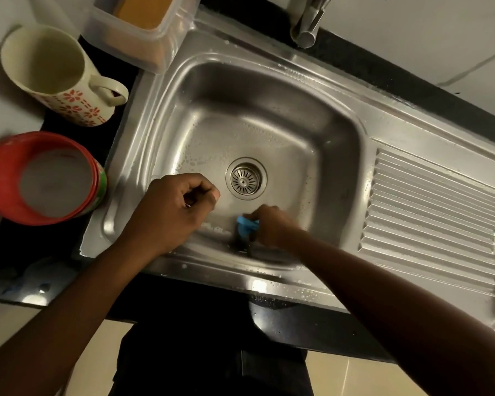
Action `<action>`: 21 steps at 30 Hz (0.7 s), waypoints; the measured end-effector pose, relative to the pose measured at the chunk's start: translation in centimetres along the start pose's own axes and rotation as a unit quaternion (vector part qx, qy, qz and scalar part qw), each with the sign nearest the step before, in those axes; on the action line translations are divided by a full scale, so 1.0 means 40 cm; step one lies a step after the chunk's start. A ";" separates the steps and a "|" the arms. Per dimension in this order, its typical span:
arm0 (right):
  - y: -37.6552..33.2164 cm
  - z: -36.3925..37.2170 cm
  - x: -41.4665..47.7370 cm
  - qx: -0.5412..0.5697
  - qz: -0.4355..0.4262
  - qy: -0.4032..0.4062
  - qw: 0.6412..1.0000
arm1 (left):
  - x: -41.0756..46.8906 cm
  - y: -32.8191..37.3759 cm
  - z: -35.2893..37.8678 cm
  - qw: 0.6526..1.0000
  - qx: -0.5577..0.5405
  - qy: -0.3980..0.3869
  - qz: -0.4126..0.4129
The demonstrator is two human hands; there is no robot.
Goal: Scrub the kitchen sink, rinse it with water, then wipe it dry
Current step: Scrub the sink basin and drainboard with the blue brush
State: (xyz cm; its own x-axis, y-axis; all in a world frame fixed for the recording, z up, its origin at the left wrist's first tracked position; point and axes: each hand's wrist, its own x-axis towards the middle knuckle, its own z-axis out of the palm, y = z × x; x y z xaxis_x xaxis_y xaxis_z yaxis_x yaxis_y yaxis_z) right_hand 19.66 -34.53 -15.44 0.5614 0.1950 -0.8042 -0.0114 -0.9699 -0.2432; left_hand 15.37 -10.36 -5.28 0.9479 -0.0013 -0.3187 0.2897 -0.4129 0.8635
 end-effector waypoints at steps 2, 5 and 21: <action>0.042 -0.005 -0.015 -0.034 0.024 -0.016 0.999 | -0.001 0.002 -0.009 1.000 0.000 0.002 0.003; 0.125 -0.082 -0.020 0.010 0.090 0.046 0.995 | -0.002 0.001 -0.020 1.000 0.007 0.005 0.010; 0.156 -0.135 -0.017 0.092 0.123 0.120 0.981 | -0.012 0.013 -0.007 1.000 0.005 -0.008 0.005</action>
State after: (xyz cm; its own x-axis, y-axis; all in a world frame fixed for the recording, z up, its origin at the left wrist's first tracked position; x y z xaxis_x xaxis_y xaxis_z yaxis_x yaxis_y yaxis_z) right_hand 23.66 -41.50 -13.48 0.7013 -0.1021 -0.7056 -0.3067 -0.9366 -0.1693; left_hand 15.13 -10.31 -4.56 0.9484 -0.0191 -0.3166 0.2795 -0.4216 0.8626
